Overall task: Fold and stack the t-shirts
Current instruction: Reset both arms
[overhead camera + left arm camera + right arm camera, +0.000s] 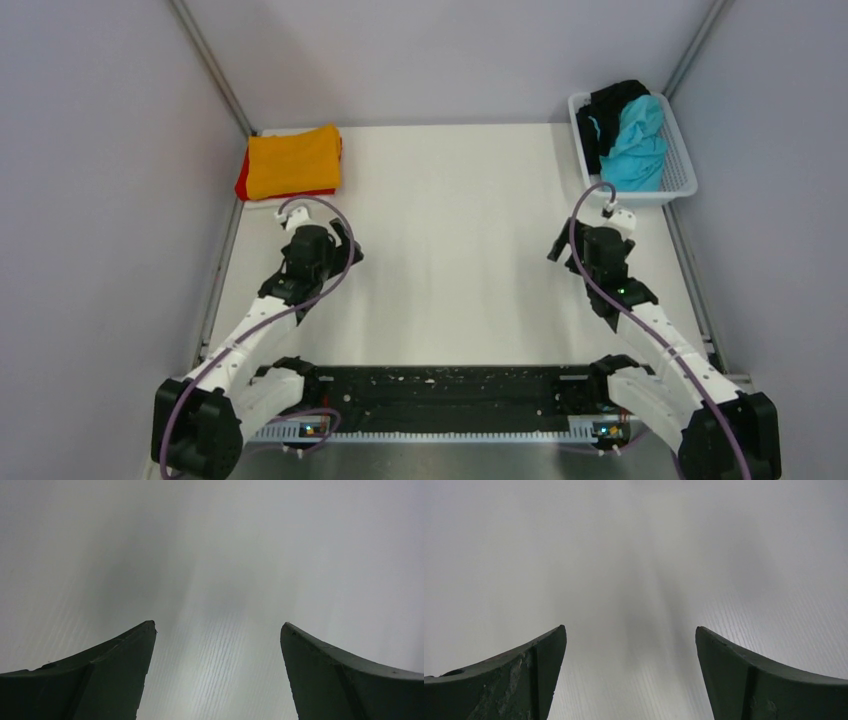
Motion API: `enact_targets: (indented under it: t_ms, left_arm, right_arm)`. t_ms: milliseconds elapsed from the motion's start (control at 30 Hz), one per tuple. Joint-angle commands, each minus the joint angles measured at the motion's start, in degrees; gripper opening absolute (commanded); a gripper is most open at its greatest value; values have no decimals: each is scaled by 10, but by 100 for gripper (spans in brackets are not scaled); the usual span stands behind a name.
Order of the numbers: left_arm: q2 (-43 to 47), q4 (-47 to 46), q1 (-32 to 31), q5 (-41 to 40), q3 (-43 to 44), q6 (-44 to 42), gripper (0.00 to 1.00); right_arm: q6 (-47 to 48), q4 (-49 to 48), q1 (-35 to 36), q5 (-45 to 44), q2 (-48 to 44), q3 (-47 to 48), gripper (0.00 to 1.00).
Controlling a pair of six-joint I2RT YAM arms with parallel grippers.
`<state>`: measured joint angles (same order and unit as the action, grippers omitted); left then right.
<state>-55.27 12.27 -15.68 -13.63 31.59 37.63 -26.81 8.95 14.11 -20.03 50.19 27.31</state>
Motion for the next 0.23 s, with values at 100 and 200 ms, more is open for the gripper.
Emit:
enact_targets:
  t_ms: [100, 200]
  left_arm:
    - [-2, -40, -5, -32, 29, -5, 99]
    - [-13, -38, -5, -37, 48, -17, 99]
  right_arm:
    - [-18, -30, -2, -42, 1, 6, 99]
    - [-22, -28, -2, -44, 0, 6, 99]
